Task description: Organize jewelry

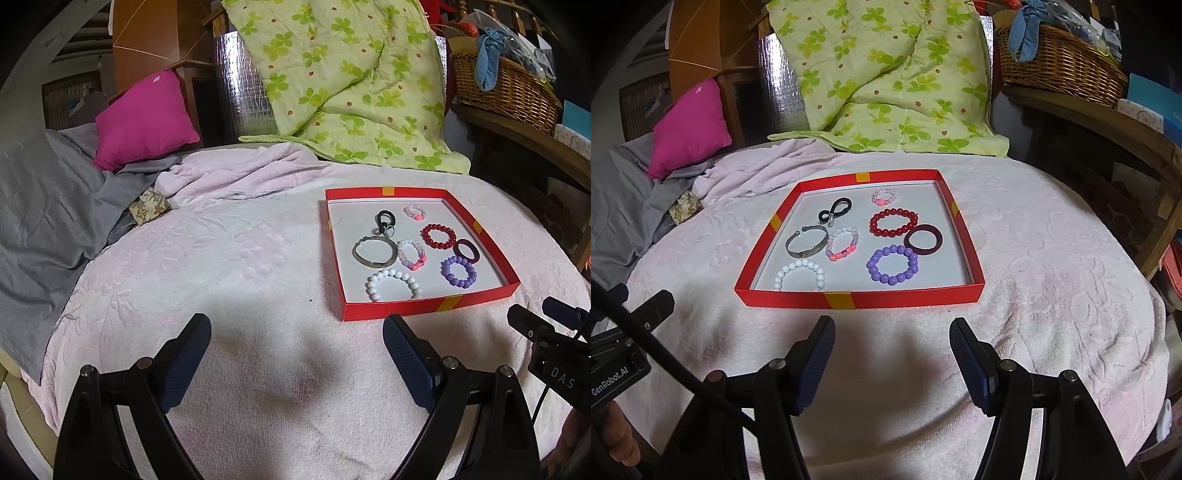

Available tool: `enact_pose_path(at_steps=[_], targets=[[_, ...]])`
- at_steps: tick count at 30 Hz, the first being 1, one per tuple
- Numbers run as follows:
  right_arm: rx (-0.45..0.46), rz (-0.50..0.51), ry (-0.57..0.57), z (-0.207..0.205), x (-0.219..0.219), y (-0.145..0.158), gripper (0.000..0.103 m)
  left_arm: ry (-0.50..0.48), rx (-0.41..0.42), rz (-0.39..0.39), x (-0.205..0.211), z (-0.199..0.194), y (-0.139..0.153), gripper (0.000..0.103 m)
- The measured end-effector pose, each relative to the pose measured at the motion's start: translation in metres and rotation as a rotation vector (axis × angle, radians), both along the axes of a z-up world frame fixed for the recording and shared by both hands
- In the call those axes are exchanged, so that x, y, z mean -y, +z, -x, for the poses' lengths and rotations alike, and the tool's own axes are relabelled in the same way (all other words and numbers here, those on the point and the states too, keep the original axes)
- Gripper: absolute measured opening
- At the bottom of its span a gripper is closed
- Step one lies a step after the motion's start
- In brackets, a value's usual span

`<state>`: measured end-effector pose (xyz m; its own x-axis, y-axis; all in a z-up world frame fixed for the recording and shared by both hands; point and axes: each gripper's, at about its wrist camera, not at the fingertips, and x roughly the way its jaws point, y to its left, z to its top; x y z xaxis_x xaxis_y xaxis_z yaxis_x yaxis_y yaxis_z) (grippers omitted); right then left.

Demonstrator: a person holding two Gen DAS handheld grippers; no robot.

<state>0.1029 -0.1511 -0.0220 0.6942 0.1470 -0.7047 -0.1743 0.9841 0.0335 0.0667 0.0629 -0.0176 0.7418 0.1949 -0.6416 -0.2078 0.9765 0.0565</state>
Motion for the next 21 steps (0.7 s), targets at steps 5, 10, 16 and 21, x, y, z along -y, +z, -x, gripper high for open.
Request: enact_pose_path(at_steps=[5, 10, 16, 21], targets=[[-0.003, 0.003, -0.001, -0.0003, 0.0002, -0.0005, 0.068, 0.003, -0.001, 0.004, -0.0015, 0.0005, -0.0002, 0.094], [-0.004, 0.004, -0.001, -0.0005, 0.0002, -0.0007, 0.068, 0.004, -0.001, 0.004, -0.0027, 0.0010, 0.0000, 0.094], [-0.002, 0.002, -0.001, -0.0004, 0.0006, -0.0007, 0.068, 0.005, -0.003, 0.006, -0.0040, 0.0012, -0.0004, 0.094], [-0.003, 0.002, 0.000, -0.0005, 0.0003, -0.0007, 0.068, 0.009, -0.007, 0.004, -0.0049, 0.0017, -0.0008, 0.094]])
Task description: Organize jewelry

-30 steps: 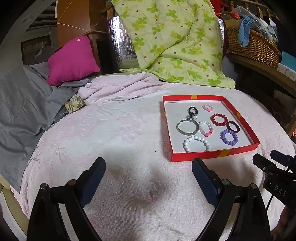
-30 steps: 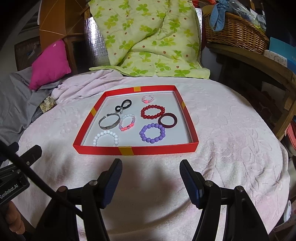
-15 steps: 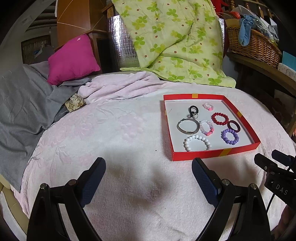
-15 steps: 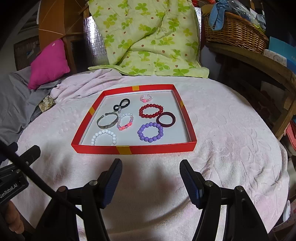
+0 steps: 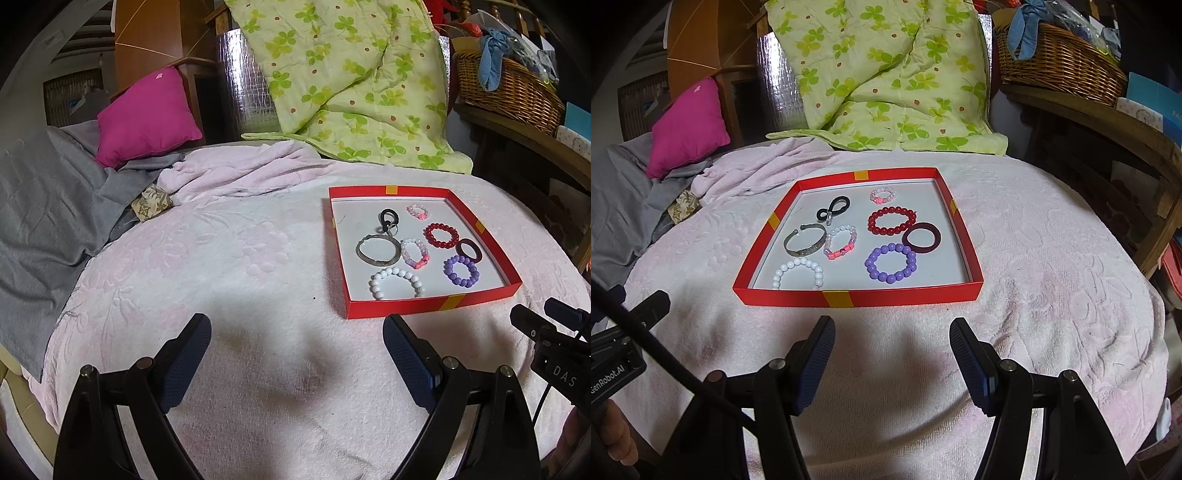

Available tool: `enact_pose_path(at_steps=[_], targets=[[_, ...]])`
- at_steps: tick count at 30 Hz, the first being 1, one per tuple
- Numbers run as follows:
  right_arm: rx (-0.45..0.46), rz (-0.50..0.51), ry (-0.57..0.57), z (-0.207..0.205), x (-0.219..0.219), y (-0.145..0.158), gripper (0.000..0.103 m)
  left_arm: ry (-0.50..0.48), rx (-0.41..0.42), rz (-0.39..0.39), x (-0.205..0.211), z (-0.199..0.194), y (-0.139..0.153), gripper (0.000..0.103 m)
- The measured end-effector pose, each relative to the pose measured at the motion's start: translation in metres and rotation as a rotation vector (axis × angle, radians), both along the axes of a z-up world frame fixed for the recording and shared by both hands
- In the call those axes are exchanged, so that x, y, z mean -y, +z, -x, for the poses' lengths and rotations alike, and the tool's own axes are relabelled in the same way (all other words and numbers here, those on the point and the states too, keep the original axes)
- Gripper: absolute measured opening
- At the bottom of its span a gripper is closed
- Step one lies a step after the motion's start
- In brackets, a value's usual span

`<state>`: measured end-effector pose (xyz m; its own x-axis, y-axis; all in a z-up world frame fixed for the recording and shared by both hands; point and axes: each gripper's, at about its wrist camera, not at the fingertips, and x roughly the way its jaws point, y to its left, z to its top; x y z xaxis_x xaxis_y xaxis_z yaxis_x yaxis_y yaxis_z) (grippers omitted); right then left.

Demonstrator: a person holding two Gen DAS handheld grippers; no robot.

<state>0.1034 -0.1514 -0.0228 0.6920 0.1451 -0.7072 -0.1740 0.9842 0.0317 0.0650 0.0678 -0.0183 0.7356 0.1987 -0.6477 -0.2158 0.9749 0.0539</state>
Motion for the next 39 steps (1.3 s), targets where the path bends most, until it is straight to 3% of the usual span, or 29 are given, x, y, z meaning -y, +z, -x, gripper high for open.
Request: enact_pose_path(at_steps=[39], targets=[[-0.003, 0.000, -0.001, 0.0003, 0.0009, -0.0001, 0.069, 0.013, -0.012, -0.007, -0.0009, -0.0008, -0.0033, 0.094]])
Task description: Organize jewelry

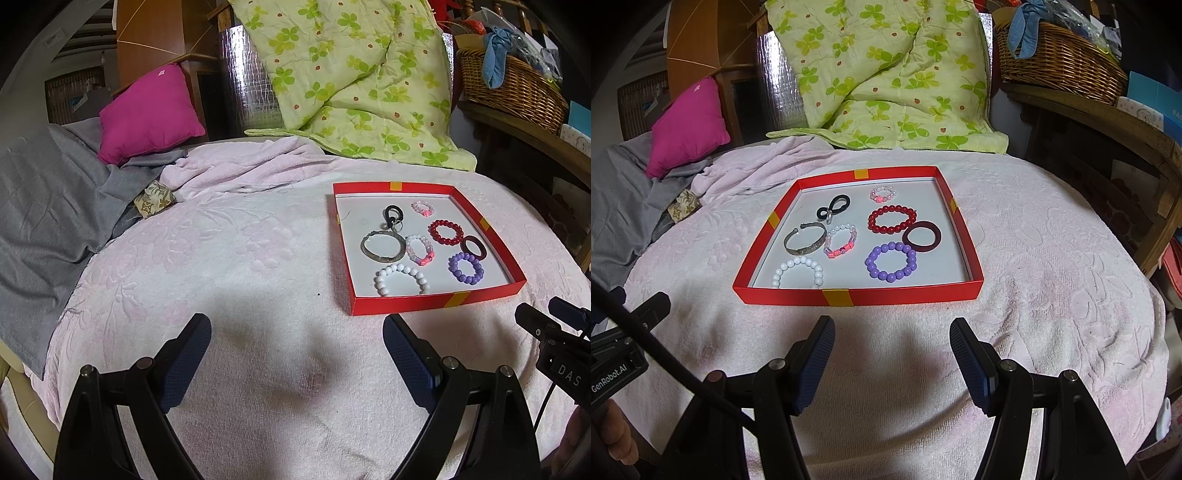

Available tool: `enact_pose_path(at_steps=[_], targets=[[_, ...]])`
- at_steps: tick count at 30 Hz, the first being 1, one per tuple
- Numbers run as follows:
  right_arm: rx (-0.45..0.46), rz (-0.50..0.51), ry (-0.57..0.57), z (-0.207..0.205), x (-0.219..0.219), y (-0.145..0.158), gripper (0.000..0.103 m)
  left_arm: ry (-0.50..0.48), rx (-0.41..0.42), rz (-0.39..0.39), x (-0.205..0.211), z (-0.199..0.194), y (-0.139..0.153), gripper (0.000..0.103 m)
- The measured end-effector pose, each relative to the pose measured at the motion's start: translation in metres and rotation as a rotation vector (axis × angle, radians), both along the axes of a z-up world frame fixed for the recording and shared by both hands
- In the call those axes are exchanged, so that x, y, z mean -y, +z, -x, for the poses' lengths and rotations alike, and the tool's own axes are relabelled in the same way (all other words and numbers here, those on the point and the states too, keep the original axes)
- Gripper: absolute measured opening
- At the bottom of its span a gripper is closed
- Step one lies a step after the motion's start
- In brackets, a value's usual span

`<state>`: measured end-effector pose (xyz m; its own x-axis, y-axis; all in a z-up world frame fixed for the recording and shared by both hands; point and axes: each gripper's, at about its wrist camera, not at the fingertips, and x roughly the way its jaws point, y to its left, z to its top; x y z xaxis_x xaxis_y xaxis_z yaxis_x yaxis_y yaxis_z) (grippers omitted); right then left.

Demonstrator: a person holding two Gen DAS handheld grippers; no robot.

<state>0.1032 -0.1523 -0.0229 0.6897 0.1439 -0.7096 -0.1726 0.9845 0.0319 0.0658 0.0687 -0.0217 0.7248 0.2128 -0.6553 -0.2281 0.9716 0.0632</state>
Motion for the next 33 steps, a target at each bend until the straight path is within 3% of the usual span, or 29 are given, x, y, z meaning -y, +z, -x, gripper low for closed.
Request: enact_pose_path(at_steps=[33], targets=[[-0.011, 0.003, -0.002, -0.0016, 0.0013, -0.0051, 0.069, 0.005, -0.015, -0.001, -0.0025, 0.0008, -0.0042, 0.094]])
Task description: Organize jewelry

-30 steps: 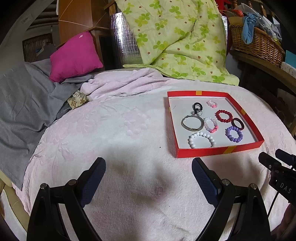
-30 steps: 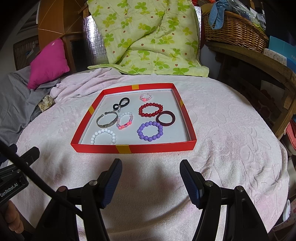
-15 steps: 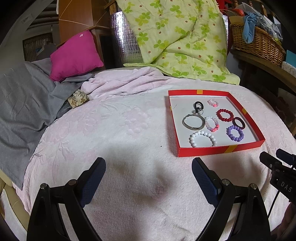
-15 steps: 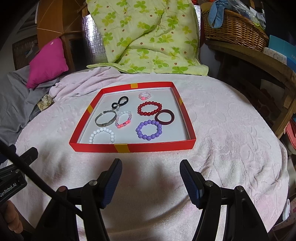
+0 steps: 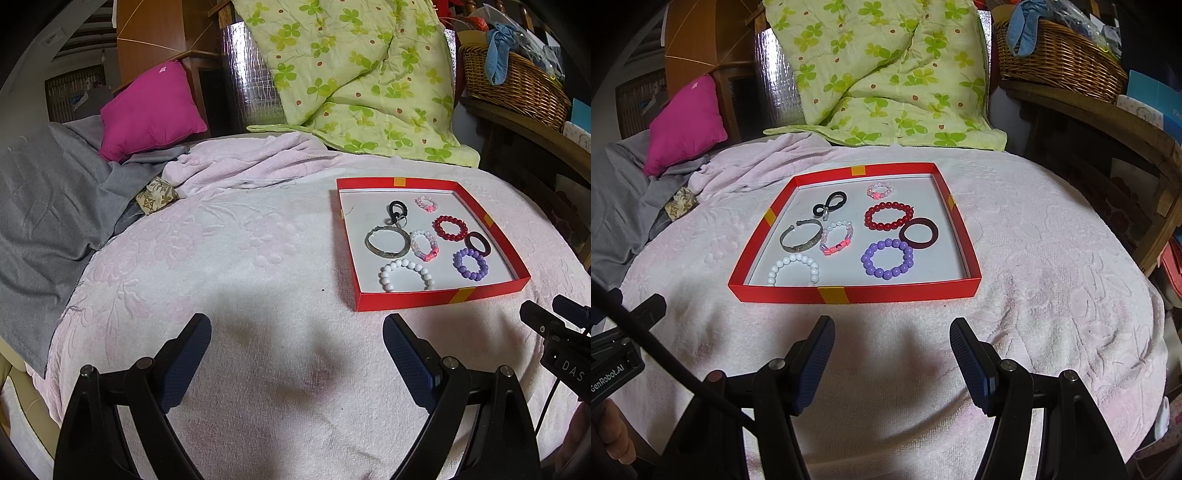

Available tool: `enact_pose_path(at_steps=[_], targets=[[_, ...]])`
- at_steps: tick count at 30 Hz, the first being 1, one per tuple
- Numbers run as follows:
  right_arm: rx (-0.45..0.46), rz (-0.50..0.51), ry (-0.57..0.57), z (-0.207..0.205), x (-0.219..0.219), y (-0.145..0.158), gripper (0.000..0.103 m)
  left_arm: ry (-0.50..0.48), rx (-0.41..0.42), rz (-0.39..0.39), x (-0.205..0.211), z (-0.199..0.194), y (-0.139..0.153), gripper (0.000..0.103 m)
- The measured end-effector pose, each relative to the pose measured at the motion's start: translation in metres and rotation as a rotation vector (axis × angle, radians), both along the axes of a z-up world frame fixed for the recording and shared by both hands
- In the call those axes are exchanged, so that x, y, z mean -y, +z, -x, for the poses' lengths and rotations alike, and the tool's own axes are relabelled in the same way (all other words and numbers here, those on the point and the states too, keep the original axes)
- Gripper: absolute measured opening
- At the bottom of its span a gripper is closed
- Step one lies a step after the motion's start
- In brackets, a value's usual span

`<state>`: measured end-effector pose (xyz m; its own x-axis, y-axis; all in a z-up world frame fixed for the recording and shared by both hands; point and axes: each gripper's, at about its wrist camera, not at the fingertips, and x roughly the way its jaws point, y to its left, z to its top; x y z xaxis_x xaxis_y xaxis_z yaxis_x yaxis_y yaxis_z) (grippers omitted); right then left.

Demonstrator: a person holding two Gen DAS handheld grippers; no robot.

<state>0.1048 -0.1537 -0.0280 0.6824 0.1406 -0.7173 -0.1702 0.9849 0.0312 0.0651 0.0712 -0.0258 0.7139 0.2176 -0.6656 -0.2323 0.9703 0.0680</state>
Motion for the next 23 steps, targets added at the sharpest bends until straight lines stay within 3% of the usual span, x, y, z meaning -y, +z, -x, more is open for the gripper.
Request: enact_pose_path(at_steps=[23], targets=[[0.001, 0.007, -0.001, -0.0005, 0.0013, -0.0003, 0.069, -0.010, -0.002, 0.008, -0.0004, 0.0006, -0.0022, 0.094]])
